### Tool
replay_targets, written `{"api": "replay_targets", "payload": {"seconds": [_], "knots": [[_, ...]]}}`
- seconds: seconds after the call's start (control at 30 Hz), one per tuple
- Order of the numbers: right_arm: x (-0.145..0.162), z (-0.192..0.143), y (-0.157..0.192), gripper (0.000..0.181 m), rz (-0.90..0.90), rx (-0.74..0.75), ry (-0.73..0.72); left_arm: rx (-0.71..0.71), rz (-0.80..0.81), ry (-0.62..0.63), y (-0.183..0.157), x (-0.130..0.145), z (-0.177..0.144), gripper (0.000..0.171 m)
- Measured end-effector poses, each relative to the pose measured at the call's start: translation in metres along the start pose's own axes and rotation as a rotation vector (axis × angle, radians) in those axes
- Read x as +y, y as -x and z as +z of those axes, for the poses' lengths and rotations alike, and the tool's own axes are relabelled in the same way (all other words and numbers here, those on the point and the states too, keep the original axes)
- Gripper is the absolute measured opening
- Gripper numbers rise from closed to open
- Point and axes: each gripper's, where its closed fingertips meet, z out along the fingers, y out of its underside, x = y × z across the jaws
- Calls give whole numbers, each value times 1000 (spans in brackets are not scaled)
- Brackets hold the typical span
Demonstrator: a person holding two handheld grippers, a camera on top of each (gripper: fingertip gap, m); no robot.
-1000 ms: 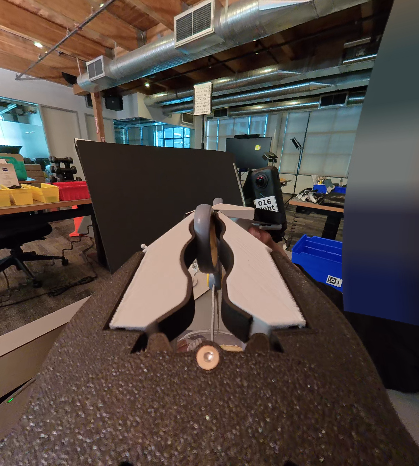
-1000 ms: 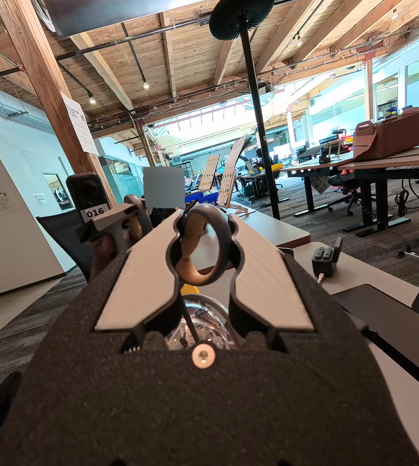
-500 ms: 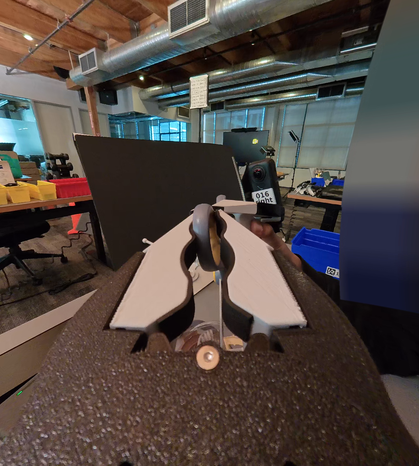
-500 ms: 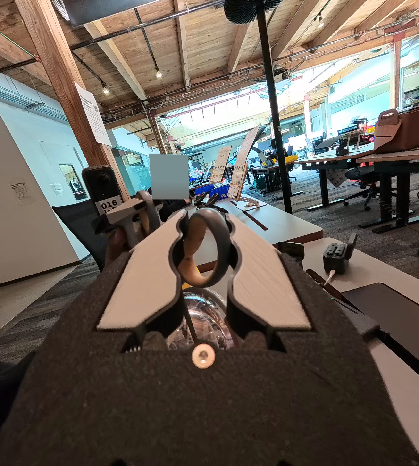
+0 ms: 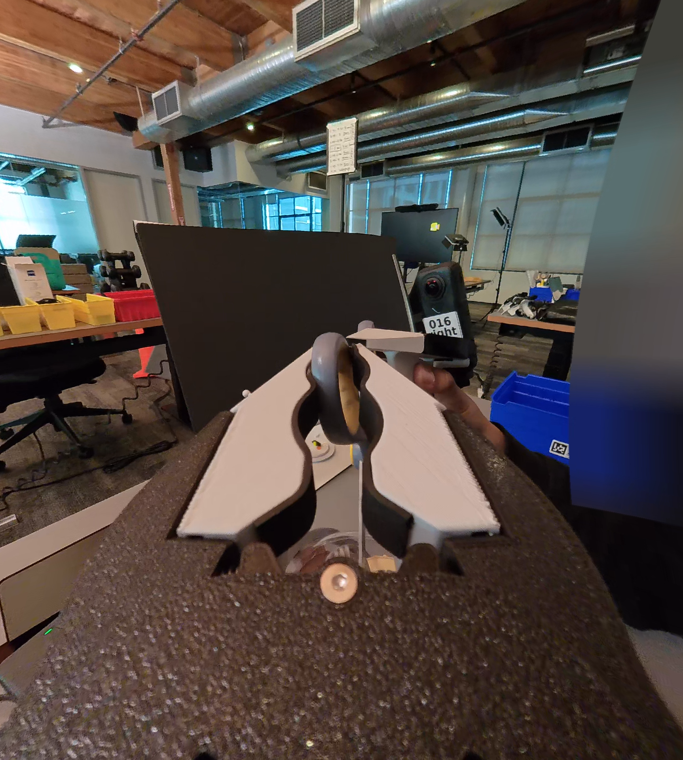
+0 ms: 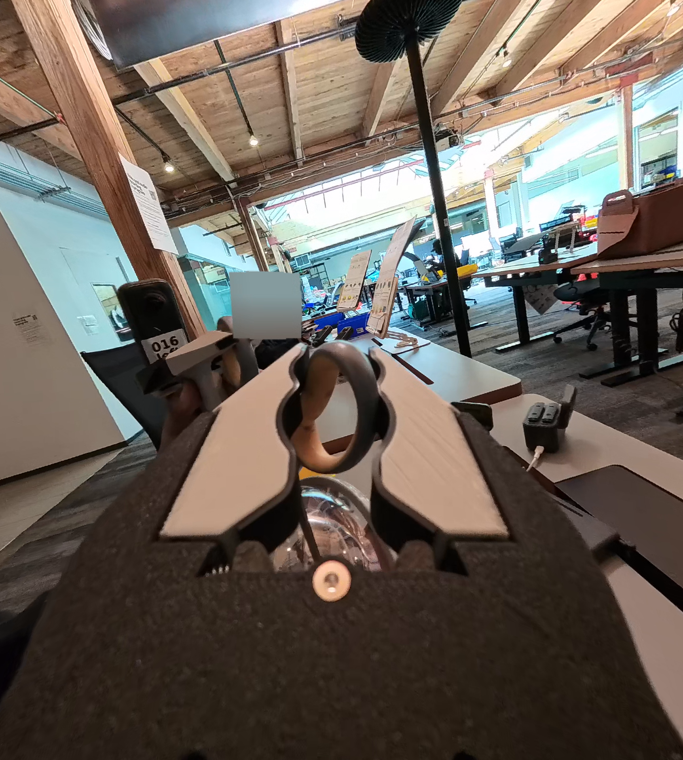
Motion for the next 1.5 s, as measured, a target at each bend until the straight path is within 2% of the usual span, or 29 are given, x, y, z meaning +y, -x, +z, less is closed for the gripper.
{"api": "replay_targets", "payload": {"seconds": [0.8,1.17,1.5], "knots": [[-6,5,9,28,-61,55,-49,27,78,-43,-9,-6,-2,12],[-5,3,19,27,-87,8,-31,51,171,-52,-17,-9,-7,12],[-7,1,30,19,-47,-108,-74,47,188,-84,-15,-11,-6,15]]}}
